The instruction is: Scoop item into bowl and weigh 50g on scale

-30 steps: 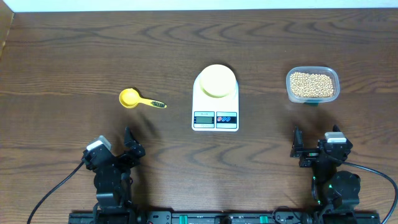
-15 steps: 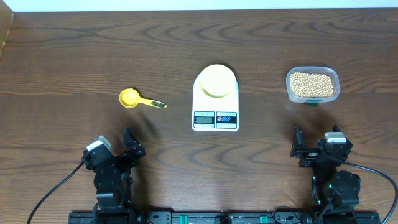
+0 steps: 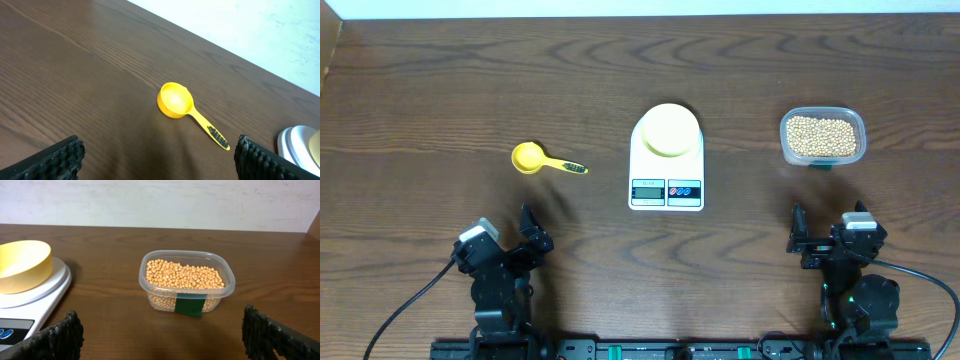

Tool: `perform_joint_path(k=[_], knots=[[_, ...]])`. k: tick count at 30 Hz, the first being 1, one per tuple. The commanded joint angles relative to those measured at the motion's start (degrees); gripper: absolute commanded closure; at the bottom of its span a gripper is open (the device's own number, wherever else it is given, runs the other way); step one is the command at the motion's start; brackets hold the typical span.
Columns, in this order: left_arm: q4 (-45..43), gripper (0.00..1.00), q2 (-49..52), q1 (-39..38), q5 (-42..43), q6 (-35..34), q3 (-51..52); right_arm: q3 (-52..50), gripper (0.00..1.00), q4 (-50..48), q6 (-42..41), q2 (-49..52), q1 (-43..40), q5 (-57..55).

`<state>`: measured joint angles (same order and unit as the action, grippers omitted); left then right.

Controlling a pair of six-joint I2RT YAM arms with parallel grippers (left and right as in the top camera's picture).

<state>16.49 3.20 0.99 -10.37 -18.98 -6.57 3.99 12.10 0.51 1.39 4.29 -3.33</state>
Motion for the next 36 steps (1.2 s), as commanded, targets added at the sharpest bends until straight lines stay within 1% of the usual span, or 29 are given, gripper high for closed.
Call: perform_joint_path(k=[1,33,34,36], knots=[[0.11,0.02,-0.35,-0.17,0.55,1.38,1.38,-0.31,0.01,-0.04,0.63,0.13,-0.13,0.50],[0.22,0.02,-0.35,-0.17,0.55,1.42,1.38,-0.31,0.01,0.00,0.63,0.13,-0.13,0.50],[0.28,0.02,-0.35,-0.17,0.55,1.64,1.38,-0.31,0.01,0.02,0.63,0.13,-0.13,0.50],[0.31,0.02,-0.31,-0.17,0.96,4.96,1.38,-0.31,0.01,0.02,0.63,0.13,-0.13,0.50]])
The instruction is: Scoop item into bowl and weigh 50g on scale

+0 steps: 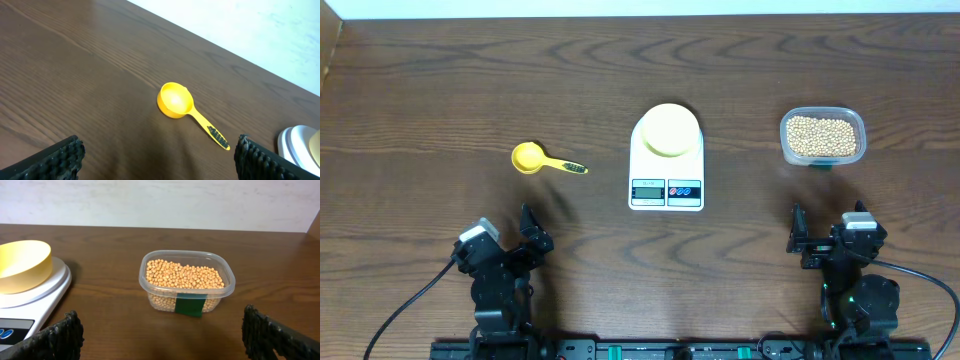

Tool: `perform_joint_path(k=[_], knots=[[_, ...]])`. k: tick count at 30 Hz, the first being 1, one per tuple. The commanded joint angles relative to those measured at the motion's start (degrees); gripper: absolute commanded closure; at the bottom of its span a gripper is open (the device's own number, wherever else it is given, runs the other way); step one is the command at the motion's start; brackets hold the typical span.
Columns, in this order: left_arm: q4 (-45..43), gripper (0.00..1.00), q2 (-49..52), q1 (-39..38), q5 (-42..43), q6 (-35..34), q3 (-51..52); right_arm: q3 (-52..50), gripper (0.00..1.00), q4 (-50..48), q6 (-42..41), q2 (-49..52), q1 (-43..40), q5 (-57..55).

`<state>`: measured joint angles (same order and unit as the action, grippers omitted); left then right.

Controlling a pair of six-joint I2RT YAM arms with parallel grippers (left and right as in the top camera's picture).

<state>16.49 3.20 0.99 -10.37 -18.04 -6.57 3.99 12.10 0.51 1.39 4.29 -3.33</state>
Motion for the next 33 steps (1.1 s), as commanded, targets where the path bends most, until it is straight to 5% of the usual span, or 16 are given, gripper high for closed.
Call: perform_joint_path(k=[1,9,17,25,33], knots=[[0.31,0.02,-0.26,-0.17,1.01,6.05,1.38,-0.31,0.01,0.00,0.63,0.13,-0.13,0.50],[0.28,0.02,1.68,-0.17,10.64,22.03,1.38,-0.31,0.01,0.00,0.66,0.13,-0.13,0.50],[-0.20,0.02,2.73,-0.17,14.23,23.06,-2.73,0.92,0.01,-1.18,2.25,0.13,-0.13,1.31],[-0.85,0.02,10.32,-0.17,14.23,27.82,-16.61,14.43,0.01,-1.09,16.35,4.22,-0.13,-6.34],[-3.06,0.02,31.52,-0.17,14.27,27.87,-39.19,35.65,0.01,-0.66,18.38,23.78,-0.13,-7.06]])
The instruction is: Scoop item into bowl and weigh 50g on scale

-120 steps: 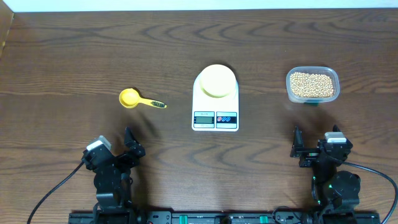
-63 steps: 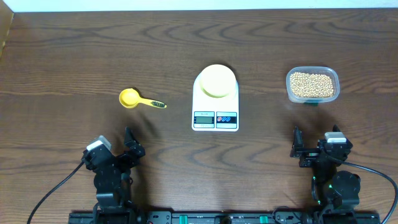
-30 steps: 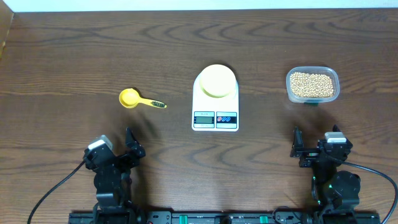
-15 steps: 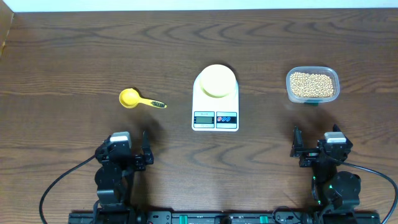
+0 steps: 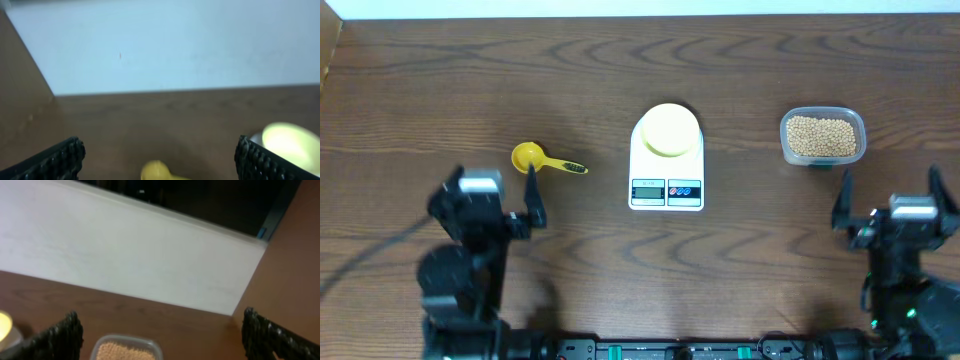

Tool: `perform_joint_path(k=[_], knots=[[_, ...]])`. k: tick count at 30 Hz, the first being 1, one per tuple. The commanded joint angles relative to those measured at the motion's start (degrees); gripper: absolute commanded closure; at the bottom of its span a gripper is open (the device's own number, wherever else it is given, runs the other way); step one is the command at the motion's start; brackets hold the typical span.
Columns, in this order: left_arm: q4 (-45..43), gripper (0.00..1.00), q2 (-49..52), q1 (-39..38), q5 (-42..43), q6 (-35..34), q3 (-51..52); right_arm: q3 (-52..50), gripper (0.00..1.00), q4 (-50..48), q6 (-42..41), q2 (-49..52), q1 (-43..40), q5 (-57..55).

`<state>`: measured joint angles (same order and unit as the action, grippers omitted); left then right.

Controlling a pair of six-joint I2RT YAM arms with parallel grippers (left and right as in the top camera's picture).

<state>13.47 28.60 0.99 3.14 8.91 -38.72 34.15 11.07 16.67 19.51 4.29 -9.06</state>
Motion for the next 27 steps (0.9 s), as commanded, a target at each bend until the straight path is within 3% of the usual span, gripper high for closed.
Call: perform_joint_path(k=[1,7,11,17,22,27], knots=[[0.61,0.02,9.01,-0.17,0.74,0.92,-10.21,8.52,0.01,0.94,2.10,8.72,-0.13,-1.29],[13.90,0.02,24.24,-0.11,0.50,0.52,-26.38,19.52,0.01,7.43,-11.23,20.02,-0.13,4.85],[26.51,0.02,30.05,-0.11,2.99,-2.75,-28.59,19.67,0.01,13.05,-18.29,22.60,-0.13,12.35],[37.53,0.02,35.58,-0.11,20.72,-9.68,-28.57,19.52,0.01,20.70,-25.83,26.16,-0.13,18.10],[40.04,0.02,38.97,-0.09,23.02,-9.70,-28.59,19.52,0.01,20.46,-34.60,28.13,-0.13,18.05],[37.46,0.02,41.40,-0.04,15.21,-15.74,-29.55,20.98,0.01,20.00,-33.27,31.65,-0.13,20.70]])
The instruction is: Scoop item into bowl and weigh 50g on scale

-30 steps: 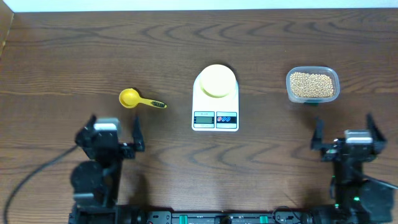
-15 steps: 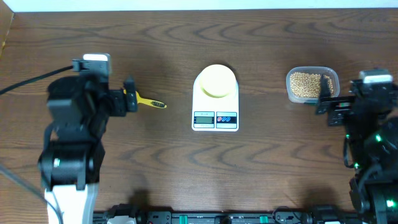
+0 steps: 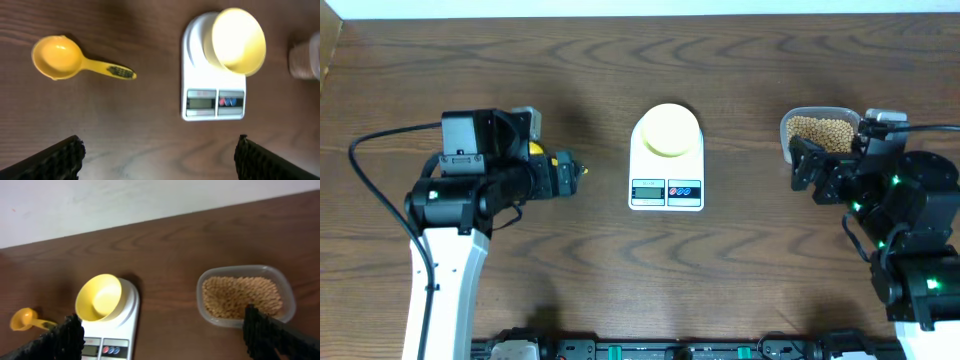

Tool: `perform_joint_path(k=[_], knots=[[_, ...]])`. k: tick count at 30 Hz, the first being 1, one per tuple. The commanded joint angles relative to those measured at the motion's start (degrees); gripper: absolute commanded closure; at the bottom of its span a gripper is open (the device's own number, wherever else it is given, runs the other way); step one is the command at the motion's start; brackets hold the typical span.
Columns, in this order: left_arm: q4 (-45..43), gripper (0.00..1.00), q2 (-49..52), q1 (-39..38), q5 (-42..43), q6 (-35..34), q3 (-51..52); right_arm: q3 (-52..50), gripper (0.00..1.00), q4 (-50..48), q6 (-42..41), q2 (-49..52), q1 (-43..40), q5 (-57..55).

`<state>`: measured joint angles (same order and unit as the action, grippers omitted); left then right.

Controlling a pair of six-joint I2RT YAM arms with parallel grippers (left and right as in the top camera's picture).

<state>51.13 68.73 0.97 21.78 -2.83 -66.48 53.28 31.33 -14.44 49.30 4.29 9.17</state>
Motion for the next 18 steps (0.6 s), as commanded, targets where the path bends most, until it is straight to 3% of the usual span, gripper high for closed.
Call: perform_joint_path(k=[1,9,18], knots=[[0.11,0.02,2.01,-0.02,-4.74,-3.93,-2.69,2.67,0.01,-0.20,-1.51,2.95,-0.11,2.95],[3.65,0.02,9.66,0.17,-18.97,-3.93,-9.97,14.86,0.01,8.31,6.21,15.80,-0.02,4.96],[4.52,0.02,21.35,9.29,-19.47,-9.09,-9.97,20.59,0.01,16.26,8.07,26.14,3.17,13.11]])
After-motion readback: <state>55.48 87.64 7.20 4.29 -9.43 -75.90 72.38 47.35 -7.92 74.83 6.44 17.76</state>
